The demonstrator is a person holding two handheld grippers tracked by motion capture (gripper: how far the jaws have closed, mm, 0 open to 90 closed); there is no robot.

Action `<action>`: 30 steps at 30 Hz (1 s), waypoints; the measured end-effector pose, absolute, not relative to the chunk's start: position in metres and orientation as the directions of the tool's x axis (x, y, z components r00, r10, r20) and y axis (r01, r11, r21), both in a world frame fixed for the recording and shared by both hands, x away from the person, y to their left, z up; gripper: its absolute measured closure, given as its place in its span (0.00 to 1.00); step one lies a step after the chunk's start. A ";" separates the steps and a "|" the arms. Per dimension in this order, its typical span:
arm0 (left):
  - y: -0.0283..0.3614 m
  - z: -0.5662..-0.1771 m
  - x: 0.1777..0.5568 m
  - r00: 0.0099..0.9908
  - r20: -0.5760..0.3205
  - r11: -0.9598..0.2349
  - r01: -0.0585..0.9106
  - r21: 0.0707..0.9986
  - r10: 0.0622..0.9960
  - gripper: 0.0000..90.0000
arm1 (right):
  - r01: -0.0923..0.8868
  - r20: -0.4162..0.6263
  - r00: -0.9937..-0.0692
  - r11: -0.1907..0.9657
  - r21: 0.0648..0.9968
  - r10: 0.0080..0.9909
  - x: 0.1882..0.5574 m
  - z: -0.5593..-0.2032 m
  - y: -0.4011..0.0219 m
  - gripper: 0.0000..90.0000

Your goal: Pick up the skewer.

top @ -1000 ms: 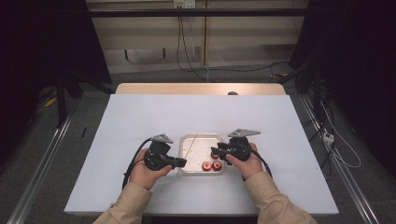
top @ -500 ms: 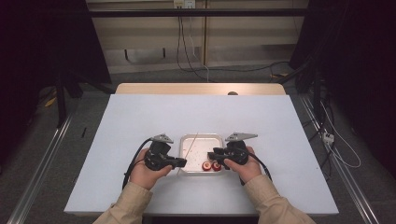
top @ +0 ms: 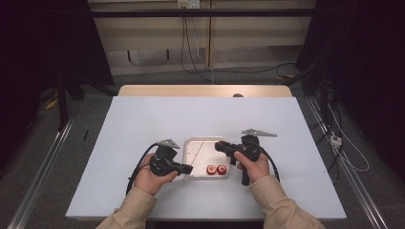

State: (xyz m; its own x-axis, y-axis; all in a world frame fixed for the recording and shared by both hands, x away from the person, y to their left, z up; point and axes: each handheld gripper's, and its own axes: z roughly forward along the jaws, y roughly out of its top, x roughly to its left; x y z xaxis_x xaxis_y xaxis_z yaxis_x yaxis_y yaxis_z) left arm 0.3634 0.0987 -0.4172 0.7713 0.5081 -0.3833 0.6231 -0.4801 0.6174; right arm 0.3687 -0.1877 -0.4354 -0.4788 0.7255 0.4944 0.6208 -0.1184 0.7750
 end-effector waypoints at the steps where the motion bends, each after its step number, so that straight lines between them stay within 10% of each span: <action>1: 0.097 -0.418 0.363 0.770 -0.400 -0.478 0.627 0.615 0.497 0.99 | 0.607 0.501 -0.475 -0.143 0.782 0.723 0.369 -0.430 -0.189 0.81; 30: 0.078 -0.420 0.356 0.770 -0.421 -0.441 0.626 0.643 0.478 0.99 | 0.585 0.574 -0.496 -0.238 0.775 0.651 0.368 -0.395 -0.171 0.81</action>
State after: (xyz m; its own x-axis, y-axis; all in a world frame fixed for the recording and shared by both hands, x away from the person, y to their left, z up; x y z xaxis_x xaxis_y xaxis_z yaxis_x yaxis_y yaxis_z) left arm 0.3563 0.0782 -0.4201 0.7705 0.4783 -0.4214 0.6257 -0.4413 0.6432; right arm 0.3679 -0.1707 -0.3952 -0.4958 0.6513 0.5744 0.5854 -0.2380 0.7751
